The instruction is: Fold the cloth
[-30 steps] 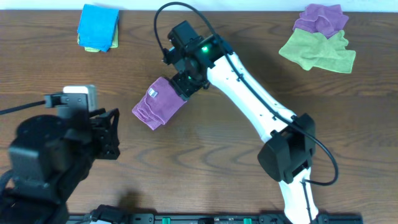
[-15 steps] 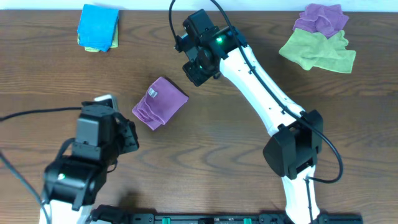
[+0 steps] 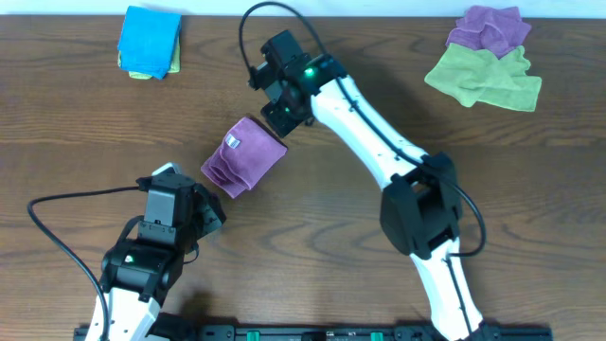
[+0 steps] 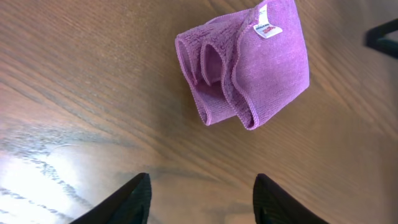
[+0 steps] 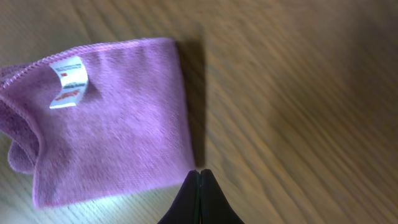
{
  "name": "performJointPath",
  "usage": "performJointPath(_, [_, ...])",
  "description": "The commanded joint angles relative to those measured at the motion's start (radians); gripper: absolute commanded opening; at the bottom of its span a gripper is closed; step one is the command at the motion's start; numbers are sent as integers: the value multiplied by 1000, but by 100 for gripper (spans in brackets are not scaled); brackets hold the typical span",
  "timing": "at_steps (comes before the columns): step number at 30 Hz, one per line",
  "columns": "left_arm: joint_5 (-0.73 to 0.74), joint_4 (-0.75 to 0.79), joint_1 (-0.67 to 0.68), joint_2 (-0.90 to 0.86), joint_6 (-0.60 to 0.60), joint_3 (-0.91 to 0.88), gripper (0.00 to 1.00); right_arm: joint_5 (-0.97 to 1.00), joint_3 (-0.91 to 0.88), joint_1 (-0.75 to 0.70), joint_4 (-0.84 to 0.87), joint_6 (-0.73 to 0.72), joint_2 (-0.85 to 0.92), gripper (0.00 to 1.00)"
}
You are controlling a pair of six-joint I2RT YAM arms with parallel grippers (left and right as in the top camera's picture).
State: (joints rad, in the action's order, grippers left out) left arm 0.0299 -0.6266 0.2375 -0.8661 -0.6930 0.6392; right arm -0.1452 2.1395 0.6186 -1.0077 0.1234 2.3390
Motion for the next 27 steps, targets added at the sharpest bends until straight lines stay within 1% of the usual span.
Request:
performJointPath(1, [10,7,-3,3,-40,-9,56,-39,11,37,27,45,18,1])
performJointPath(5, [48,8,-3,3,-40,-9,57,-55,11,63,76,50,29,1])
performJointPath(10, [58,8,-3,3,-40,-9,58,-84,11,84,102,50,66,1])
performJointPath(23, [92,7,-3,3,-40,-9,59,-121,11,116,119,45,142,1])
performJointPath(27, [99,4,-3,3,-40,-9,59,-111,11,117,118,9,174,1])
